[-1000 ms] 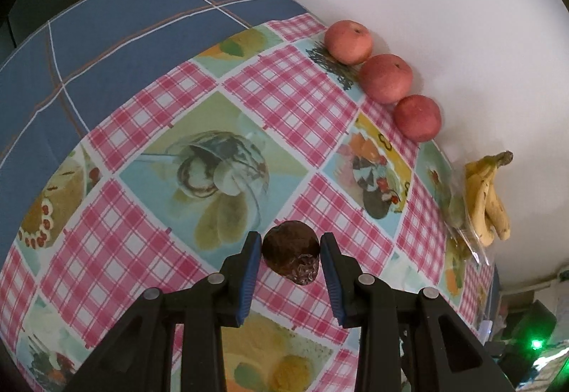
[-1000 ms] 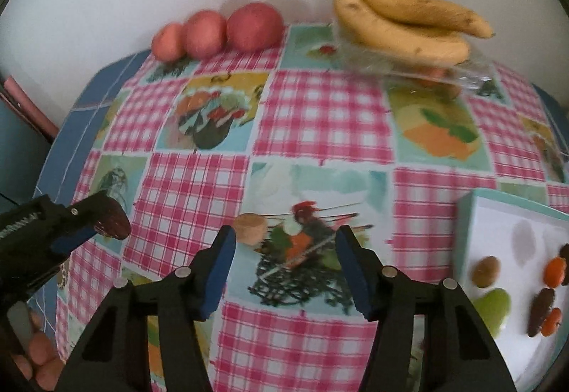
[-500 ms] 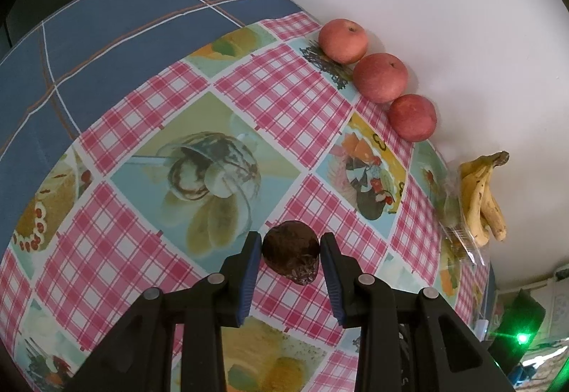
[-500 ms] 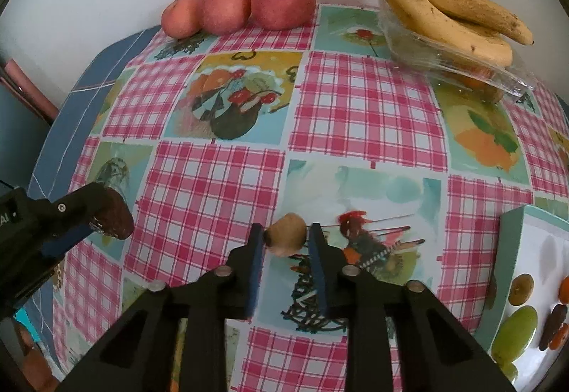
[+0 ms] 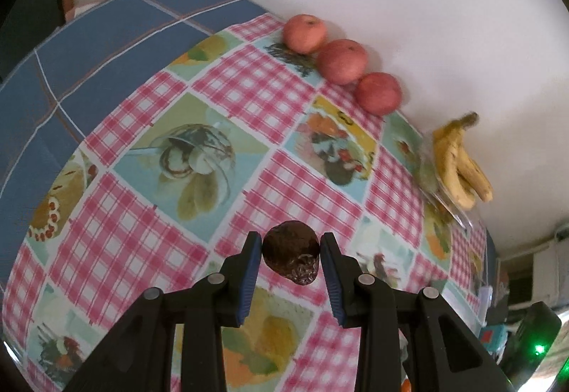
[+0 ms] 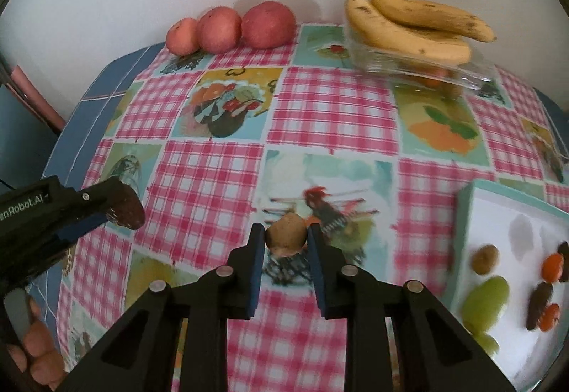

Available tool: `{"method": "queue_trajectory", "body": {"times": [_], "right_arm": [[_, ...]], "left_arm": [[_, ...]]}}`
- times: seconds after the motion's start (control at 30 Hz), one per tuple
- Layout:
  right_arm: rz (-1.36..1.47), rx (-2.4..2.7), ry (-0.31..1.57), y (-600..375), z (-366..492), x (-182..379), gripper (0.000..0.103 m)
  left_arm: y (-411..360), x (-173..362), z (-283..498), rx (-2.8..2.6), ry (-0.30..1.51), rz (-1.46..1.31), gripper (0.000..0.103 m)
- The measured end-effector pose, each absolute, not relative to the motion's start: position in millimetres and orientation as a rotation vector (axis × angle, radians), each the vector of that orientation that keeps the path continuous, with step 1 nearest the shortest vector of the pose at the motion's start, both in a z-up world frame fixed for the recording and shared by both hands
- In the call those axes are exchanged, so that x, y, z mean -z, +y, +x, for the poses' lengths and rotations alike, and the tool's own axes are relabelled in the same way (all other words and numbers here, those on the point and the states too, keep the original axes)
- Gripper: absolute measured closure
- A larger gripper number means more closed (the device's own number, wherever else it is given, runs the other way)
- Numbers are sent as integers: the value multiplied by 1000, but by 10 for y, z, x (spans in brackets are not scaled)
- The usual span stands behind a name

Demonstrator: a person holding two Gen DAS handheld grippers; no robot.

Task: Organize fruits
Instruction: 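Carry the small brown fruit over the tray with the right gripper while the left carries the dark fruit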

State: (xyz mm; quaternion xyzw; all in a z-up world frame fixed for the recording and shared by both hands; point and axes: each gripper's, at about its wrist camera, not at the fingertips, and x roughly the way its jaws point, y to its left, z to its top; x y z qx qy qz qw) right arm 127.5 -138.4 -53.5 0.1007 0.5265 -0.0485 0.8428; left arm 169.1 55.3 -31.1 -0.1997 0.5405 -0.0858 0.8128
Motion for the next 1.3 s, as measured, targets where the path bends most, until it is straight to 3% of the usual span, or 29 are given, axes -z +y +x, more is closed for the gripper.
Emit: {"method": "queue_trajectory", "body": {"times": [0.6,1.3], "right_arm": [[246,205,1026,-1744,241,167,77],[288,259,982,-2309,-136,7,77]], "left_arm": [[-14,154,1060,333,1169,-283,67],[-804,97,623,449,1169,-104,67]]}}
